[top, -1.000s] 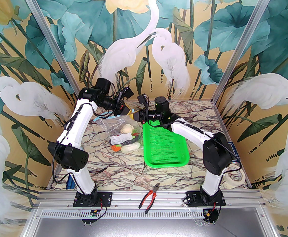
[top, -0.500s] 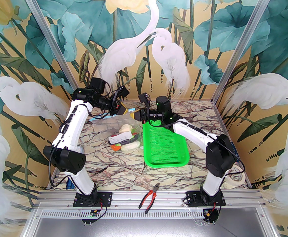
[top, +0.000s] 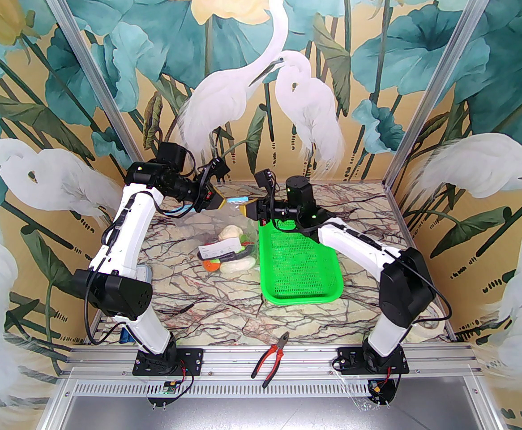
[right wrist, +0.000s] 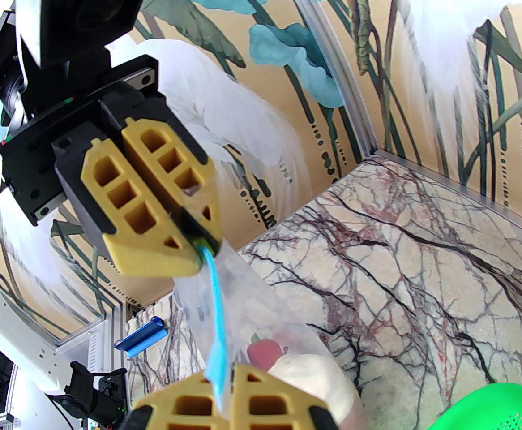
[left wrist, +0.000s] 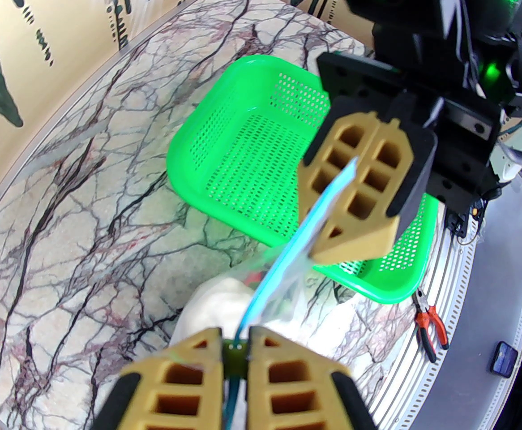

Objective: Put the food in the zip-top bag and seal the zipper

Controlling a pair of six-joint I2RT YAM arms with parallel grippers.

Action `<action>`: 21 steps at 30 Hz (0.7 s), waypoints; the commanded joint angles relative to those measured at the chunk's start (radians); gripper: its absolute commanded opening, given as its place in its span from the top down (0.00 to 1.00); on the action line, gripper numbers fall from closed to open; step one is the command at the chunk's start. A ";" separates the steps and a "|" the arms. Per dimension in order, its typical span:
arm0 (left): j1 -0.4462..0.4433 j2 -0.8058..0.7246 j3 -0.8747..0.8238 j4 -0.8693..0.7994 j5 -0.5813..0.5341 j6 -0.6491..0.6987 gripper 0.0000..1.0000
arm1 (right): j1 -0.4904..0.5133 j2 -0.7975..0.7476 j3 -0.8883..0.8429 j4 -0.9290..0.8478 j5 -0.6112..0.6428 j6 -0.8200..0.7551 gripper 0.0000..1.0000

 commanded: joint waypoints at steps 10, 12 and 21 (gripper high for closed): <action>0.046 -0.039 -0.022 0.034 -0.096 -0.045 0.90 | -0.036 -0.073 -0.046 -0.026 0.062 -0.001 1.00; 0.051 -0.044 -0.030 0.037 -0.098 -0.046 0.90 | -0.041 -0.079 -0.053 -0.026 0.067 0.001 1.00; 0.060 -0.060 -0.061 0.049 -0.106 -0.048 0.90 | -0.065 -0.103 -0.089 -0.010 0.088 0.021 1.00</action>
